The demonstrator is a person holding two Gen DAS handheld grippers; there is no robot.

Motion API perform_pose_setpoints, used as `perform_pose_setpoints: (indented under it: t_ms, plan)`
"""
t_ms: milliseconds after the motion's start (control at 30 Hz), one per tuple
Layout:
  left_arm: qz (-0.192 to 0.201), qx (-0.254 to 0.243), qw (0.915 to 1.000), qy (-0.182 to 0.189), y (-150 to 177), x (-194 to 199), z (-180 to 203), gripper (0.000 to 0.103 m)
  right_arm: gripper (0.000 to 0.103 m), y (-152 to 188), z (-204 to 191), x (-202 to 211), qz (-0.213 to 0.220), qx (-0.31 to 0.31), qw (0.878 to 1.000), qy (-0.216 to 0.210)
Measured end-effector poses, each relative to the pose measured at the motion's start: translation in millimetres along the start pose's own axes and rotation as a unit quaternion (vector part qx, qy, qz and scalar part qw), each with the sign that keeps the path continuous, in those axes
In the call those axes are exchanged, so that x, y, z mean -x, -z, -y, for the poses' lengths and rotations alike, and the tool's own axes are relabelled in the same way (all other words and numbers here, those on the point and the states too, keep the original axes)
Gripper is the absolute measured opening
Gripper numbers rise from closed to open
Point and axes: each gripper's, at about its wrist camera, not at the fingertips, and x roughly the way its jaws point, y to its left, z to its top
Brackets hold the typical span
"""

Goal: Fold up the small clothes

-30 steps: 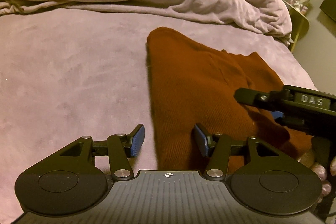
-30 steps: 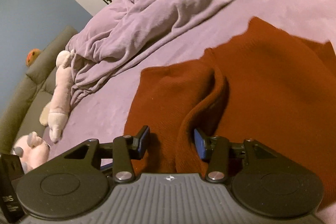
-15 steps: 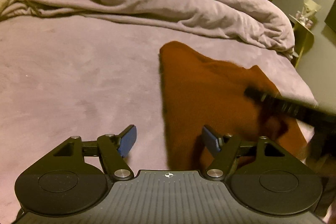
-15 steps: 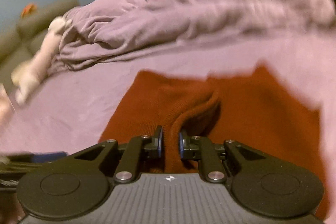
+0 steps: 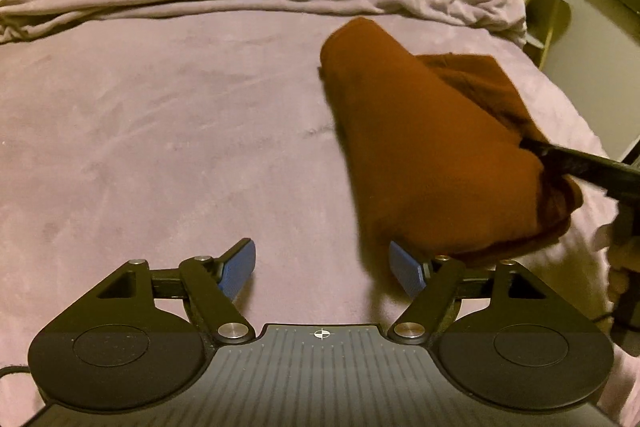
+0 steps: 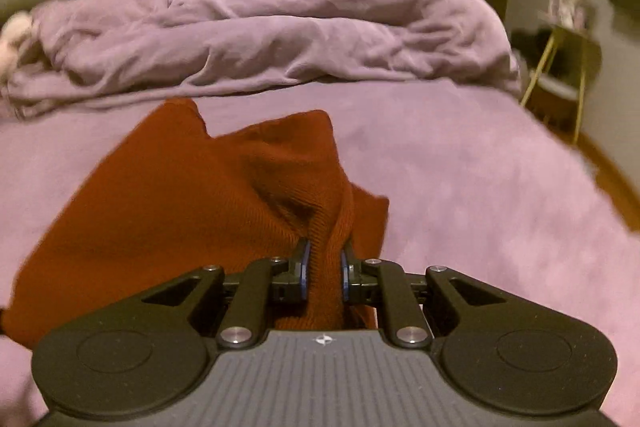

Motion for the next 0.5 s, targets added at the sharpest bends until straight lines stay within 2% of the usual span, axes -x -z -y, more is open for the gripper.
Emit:
perform_pose_setpoints:
  t_ms: [67, 167, 200, 233, 300, 400, 500]
  plan:
    - [-0.004, -0.006, 0.9999, -0.008, 0.9, -3.0, 2.0, 0.079, 0.02, -2.5, 7.8, 4.4, -0.004, -0.035, 0.999, -0.036]
    - [-0.012, -0.001, 0.9999, -0.011, 2.4, -6.7, 5.9, 0.079, 0.037, -3.1, 13.5, 2.6, -0.022, -0.075, 0.994, -0.08]
    - [-0.015, -0.002, 0.9998, -0.014, 3.2, -8.2, 8.0, 0.079, 0.039, -0.1, 12.0, -0.1, -0.024, -0.074, 0.994, -0.081]
    - [-0.017, -0.003, 0.9997, -0.017, 3.9, -9.4, 9.9, 0.079, 0.039, 0.8, 7.6, -2.7, -0.024, -0.059, 0.995, -0.072]
    - [-0.015, -0.006, 0.9995, -0.027, 4.8, -8.4, 13.3, 0.079, 0.017, -1.1, -7.8, -4.5, -0.015, -0.008, 0.999, -0.052]
    - [-0.014, -0.007, 0.9993, -0.035, 5.3, -7.3, 13.5, 0.079, 0.015, -5.9, -26.8, 15.7, 0.046, 0.062, 0.997, -0.019]
    - [-0.014, -0.002, 0.9993, -0.035, 6.3, -6.6, 11.4, 0.08, 0.015, 4.0, -40.1, 33.8, 0.125, 0.124, 0.983, 0.051]
